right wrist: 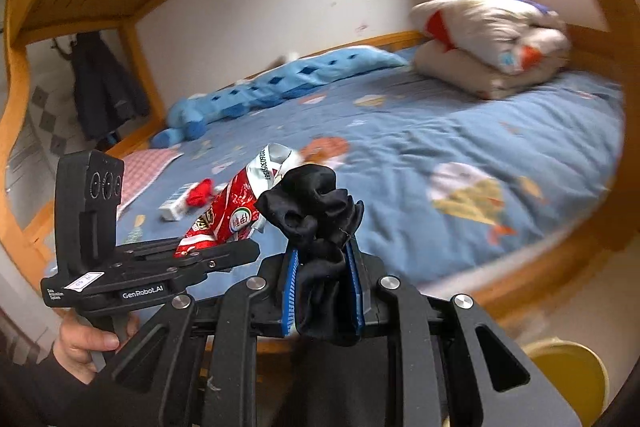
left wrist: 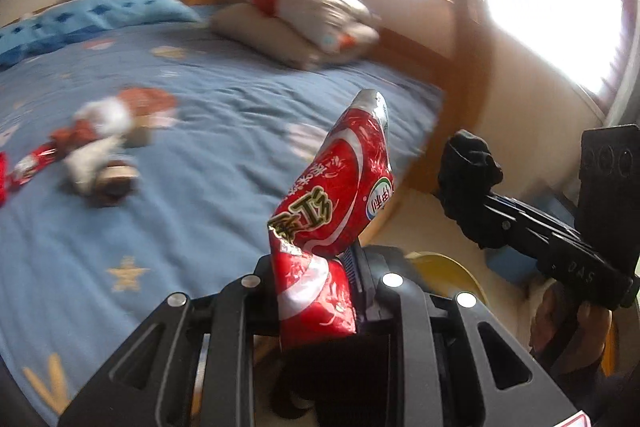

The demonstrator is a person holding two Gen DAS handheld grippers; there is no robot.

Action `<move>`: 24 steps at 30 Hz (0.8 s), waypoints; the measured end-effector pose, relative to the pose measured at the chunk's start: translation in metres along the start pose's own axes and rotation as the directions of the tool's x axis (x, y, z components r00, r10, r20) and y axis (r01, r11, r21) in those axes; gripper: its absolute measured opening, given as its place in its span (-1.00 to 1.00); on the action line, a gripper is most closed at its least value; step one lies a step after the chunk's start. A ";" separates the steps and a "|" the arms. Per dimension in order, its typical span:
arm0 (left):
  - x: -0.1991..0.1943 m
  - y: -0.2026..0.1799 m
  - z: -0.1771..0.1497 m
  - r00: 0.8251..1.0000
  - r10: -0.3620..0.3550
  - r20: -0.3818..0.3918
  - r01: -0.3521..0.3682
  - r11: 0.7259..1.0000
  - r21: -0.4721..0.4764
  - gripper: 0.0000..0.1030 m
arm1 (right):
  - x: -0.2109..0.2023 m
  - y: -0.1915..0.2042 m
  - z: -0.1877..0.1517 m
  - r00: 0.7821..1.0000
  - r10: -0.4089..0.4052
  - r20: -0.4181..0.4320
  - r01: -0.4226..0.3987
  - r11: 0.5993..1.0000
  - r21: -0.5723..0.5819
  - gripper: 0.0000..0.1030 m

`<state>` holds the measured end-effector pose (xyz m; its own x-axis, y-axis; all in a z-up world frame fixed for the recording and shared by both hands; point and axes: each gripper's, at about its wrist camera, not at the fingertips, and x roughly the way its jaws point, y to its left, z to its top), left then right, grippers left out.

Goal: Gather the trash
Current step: 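Carry both items over the yellow bucket and open both tools to release them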

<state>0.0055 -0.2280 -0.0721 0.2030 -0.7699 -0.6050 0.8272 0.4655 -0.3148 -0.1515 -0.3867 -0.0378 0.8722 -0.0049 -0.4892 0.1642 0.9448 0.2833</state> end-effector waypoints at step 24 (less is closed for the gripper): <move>0.135 -0.182 -0.064 0.900 -0.217 -0.378 0.308 0.931 0.198 -0.52 | -0.148 -0.140 -0.116 0.918 -0.374 -0.131 0.396 0.857 0.329 -0.59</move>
<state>-0.1512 -0.3893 -0.1431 -0.1952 -0.6288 -0.7527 0.9360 0.1097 -0.3344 -0.3574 -0.4801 -0.1011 0.6789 -0.3155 -0.6630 0.6381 0.7003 0.3201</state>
